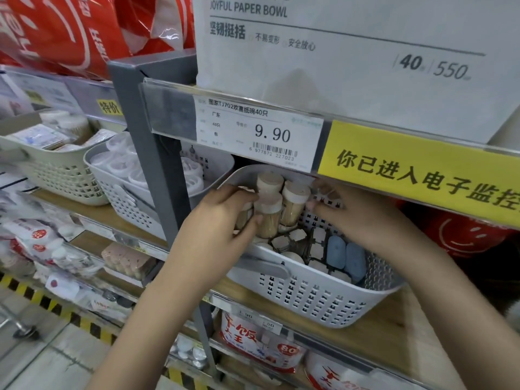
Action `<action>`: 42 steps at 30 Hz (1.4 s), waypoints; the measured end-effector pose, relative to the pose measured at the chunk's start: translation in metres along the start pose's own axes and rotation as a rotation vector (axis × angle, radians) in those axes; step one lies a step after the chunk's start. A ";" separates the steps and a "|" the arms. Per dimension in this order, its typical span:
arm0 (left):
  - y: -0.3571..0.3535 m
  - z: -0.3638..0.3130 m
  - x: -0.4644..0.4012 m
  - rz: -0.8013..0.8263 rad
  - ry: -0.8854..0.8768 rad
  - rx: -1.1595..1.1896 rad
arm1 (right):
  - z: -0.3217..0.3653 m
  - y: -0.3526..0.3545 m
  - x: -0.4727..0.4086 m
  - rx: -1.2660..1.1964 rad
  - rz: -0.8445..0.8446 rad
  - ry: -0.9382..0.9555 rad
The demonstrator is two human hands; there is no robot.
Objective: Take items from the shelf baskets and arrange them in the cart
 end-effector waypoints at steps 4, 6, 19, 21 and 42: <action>0.012 -0.001 0.025 0.016 -0.064 -0.008 | 0.028 -0.007 0.040 -0.006 -0.104 0.303; 0.020 0.002 0.040 0.050 -0.110 -0.031 | 0.038 -0.024 0.055 -0.108 -0.066 0.358; 0.084 0.203 0.280 0.194 0.704 -0.117 | 0.156 -0.254 0.086 -0.296 0.403 0.534; 0.104 0.232 0.341 0.168 0.909 -0.121 | 0.176 -0.310 0.089 -0.276 0.560 0.524; 0.244 0.467 0.556 -0.114 1.460 -0.144 | 0.417 -0.657 0.102 -0.216 1.041 0.573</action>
Point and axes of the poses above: each hand's wrist, its own x-axis away from the middle knuckle, its own y-axis out of the back of the hand, z = x × y, the point moved 6 cm from there along -x, towards the middle knuckle, and after that the axes turned 15 degrees about -x, right-handed, at the moved point
